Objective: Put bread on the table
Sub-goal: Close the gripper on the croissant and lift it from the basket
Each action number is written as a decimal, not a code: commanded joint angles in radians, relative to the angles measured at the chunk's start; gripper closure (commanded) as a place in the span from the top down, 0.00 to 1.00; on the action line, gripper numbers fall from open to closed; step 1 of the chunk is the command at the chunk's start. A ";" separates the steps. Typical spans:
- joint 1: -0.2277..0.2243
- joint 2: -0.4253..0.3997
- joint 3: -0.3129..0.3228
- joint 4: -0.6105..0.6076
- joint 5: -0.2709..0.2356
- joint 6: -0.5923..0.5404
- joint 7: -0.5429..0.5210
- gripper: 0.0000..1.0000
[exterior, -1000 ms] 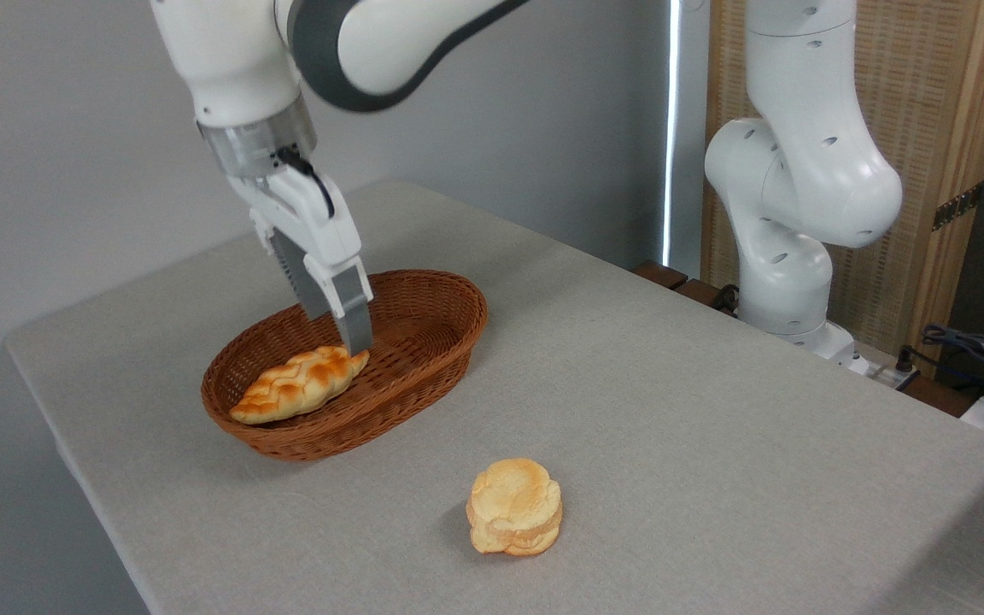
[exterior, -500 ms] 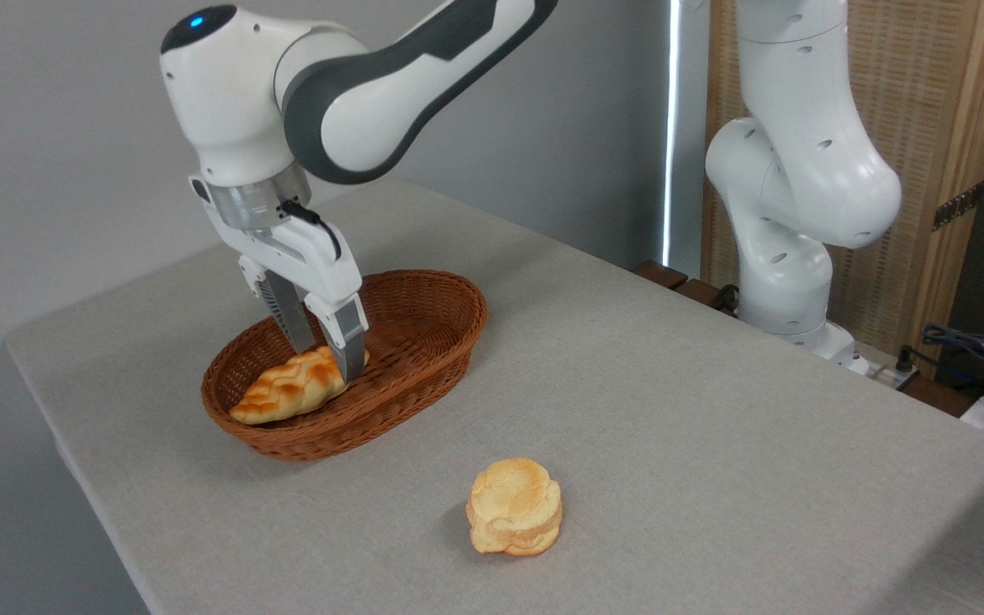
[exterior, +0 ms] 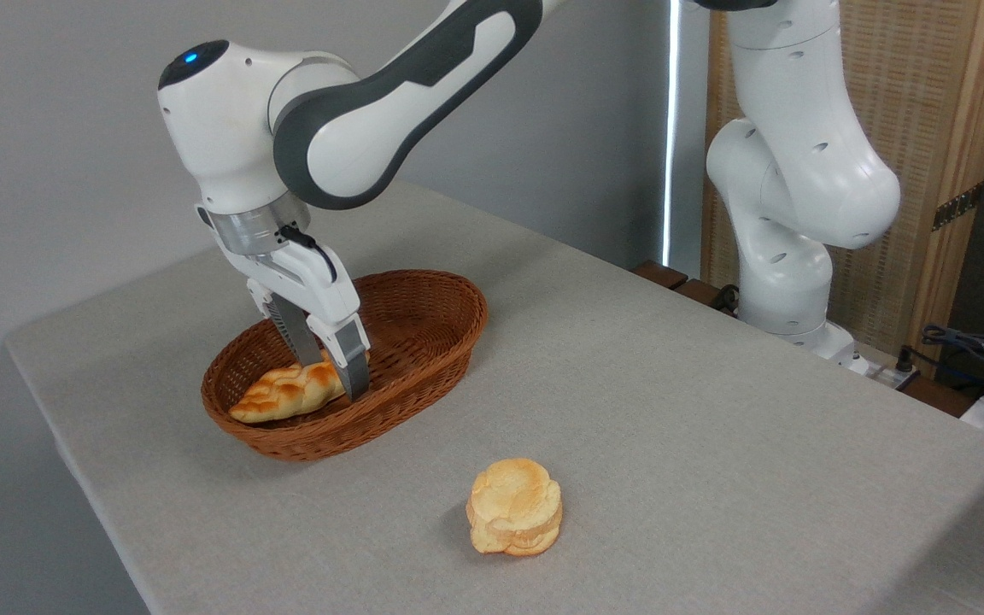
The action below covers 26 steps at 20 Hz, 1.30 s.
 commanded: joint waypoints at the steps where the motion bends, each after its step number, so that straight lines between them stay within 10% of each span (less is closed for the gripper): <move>1: -0.023 0.024 0.007 -0.003 0.023 0.016 -0.023 1.00; 6: -0.037 0.051 0.007 -0.003 0.022 0.016 -0.023 0.99; 14: -0.041 0.067 0.007 0.002 0.039 0.068 -0.022 0.24; 26: -0.040 0.044 0.008 0.010 0.040 0.056 -0.020 0.25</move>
